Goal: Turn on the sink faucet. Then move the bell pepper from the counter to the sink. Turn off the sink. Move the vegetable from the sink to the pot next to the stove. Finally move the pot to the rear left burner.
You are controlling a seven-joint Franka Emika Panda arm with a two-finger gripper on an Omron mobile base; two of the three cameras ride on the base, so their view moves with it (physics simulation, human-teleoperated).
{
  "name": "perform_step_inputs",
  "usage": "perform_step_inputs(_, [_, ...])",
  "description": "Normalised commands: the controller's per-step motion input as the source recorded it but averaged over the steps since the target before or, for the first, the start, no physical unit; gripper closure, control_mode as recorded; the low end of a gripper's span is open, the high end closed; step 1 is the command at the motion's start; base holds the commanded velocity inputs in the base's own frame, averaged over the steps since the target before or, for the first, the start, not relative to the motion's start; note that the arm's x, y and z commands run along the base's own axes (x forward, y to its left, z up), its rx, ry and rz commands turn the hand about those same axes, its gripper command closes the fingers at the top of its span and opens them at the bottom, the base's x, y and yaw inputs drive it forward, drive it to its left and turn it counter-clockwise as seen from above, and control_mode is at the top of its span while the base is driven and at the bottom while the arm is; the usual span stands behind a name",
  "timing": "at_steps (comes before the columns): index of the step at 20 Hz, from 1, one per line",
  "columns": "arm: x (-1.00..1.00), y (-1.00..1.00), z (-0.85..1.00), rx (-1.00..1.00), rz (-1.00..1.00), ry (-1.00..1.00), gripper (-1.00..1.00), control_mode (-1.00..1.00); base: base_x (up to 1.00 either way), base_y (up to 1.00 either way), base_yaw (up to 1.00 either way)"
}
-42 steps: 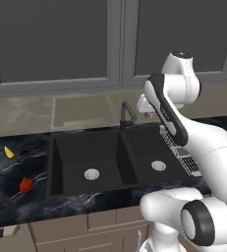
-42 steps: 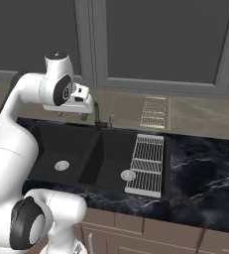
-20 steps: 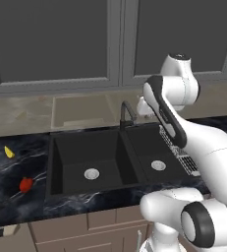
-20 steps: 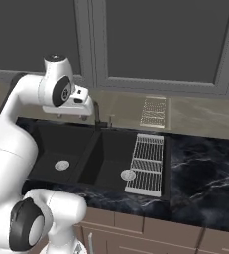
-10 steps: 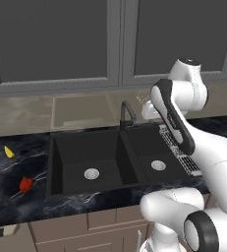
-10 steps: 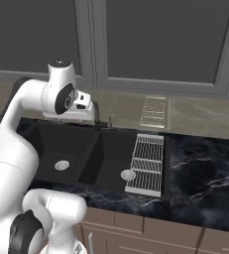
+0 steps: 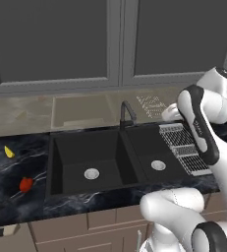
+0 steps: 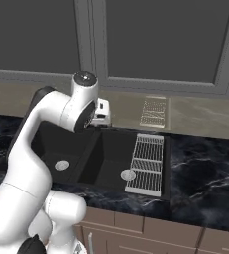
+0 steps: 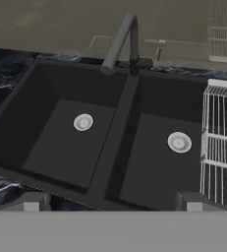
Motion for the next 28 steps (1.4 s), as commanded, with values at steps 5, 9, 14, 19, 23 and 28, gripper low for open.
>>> perform_step_inputs(5, [0.31,-0.54,-0.11,0.06,0.14,-0.12,-1.00,-1.00,0.00,0.00,0.00])
perform_step_inputs(9, [0.54,-0.41,-0.23,0.03,0.18,-0.08,-1.00,-1.00,0.00,0.00,0.00])
perform_step_inputs(14, [0.54,-0.26,-0.20,0.02,0.13,-0.04,-1.00,-1.00,0.00,0.00,0.00])
perform_step_inputs(19, [0.53,-0.20,-0.22,0.00,0.13,0.00,-1.00,-1.00,0.00,0.00,0.00])
perform_step_inputs(23, [0.45,-0.06,-0.29,0.00,0.19,0.00,-1.00,-1.00,0.00,0.00,0.00])
perform_step_inputs(28, [0.34,0.00,-0.23,0.00,0.18,0.00,-1.00,-1.00,0.00,0.00,0.00])
